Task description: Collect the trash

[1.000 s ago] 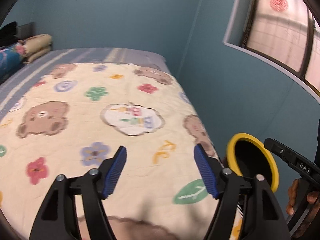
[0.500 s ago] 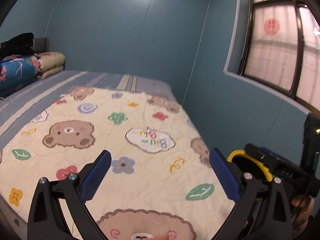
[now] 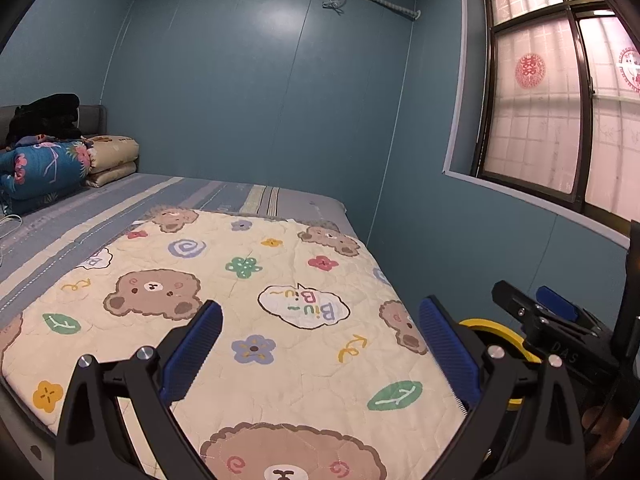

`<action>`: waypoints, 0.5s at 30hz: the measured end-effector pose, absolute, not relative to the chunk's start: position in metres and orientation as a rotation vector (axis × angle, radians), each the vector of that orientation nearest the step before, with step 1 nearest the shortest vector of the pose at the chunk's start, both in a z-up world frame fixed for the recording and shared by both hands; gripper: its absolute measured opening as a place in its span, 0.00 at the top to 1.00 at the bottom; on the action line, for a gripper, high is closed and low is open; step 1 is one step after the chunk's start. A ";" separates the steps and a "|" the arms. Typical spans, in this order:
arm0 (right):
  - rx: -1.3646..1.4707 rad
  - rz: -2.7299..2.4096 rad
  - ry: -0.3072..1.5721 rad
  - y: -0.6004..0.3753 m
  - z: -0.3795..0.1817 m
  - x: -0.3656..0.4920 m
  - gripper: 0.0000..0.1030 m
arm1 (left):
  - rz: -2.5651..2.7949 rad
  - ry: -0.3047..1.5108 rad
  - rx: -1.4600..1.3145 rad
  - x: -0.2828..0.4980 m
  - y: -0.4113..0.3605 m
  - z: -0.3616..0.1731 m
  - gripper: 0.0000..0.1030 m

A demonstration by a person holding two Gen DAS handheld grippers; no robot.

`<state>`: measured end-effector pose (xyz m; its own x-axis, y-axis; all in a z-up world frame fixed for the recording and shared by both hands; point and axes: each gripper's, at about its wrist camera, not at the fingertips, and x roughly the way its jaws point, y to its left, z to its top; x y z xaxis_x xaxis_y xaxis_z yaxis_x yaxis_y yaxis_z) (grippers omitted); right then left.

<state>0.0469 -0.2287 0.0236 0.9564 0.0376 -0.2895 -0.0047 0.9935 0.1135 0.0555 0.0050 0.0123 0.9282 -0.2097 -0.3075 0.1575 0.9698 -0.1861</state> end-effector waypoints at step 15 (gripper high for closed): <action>0.118 0.015 0.306 -0.229 0.016 0.050 0.08 | -0.189 0.324 -0.167 0.054 0.005 0.013 0.08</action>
<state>0.0499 -0.2289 0.0164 0.9534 0.0331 -0.3000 0.0029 0.9929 0.1186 0.0538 0.0046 0.0131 0.9307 -0.2102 -0.2995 0.1568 0.9687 -0.1926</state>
